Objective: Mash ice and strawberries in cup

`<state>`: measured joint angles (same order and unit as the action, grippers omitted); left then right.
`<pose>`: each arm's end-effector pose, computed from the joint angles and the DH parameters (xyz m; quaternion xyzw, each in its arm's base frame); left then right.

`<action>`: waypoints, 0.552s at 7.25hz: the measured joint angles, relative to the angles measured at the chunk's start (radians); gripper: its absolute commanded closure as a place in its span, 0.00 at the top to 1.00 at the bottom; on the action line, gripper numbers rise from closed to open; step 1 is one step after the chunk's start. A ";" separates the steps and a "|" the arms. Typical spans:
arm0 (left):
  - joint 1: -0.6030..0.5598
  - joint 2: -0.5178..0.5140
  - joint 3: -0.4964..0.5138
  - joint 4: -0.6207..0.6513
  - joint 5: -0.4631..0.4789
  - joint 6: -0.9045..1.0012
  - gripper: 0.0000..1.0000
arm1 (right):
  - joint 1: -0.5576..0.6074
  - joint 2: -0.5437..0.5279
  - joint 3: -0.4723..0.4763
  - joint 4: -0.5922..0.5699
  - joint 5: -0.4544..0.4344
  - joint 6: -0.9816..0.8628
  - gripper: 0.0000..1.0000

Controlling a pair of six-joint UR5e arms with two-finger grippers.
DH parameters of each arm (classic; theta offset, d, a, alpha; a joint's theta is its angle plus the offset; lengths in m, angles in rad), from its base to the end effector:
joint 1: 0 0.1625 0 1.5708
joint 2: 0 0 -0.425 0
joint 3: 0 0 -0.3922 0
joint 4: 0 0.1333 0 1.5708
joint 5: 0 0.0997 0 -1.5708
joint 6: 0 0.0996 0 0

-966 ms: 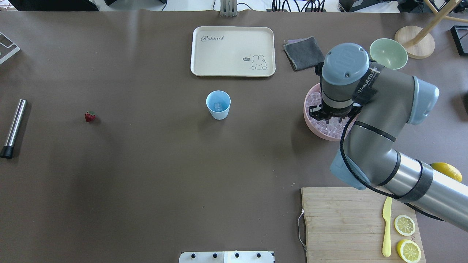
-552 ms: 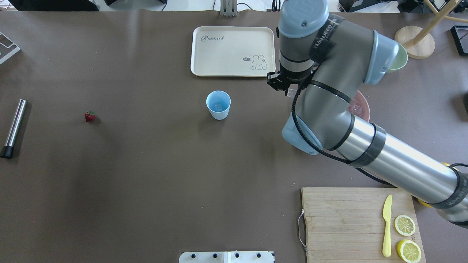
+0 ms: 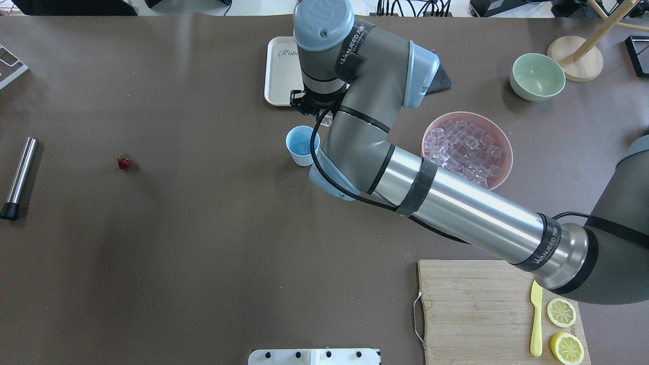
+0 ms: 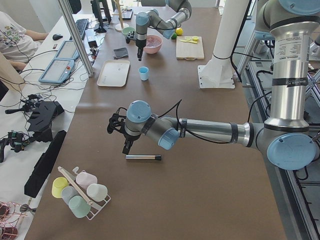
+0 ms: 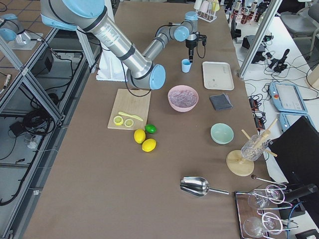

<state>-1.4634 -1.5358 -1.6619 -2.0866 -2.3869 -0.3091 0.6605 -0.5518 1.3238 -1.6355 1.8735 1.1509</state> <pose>-0.0071 -0.5011 0.5687 0.1746 0.4260 0.0227 0.8874 -0.5528 -0.5607 0.1192 0.0548 -0.3664 0.0595 0.9270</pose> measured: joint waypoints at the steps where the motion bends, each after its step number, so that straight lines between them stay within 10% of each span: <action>1: 0.000 0.000 0.002 -0.001 0.000 0.000 0.97 | -0.012 0.018 -0.021 0.010 -0.005 0.014 0.00; 4: 0.000 0.000 0.002 -0.001 0.000 -0.001 0.97 | -0.042 0.029 -0.048 0.032 -0.042 0.030 0.04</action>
<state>-1.4634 -1.5356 -1.6597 -2.0877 -2.3869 -0.3102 0.6187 -0.5226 1.2759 -1.6039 1.8316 1.1814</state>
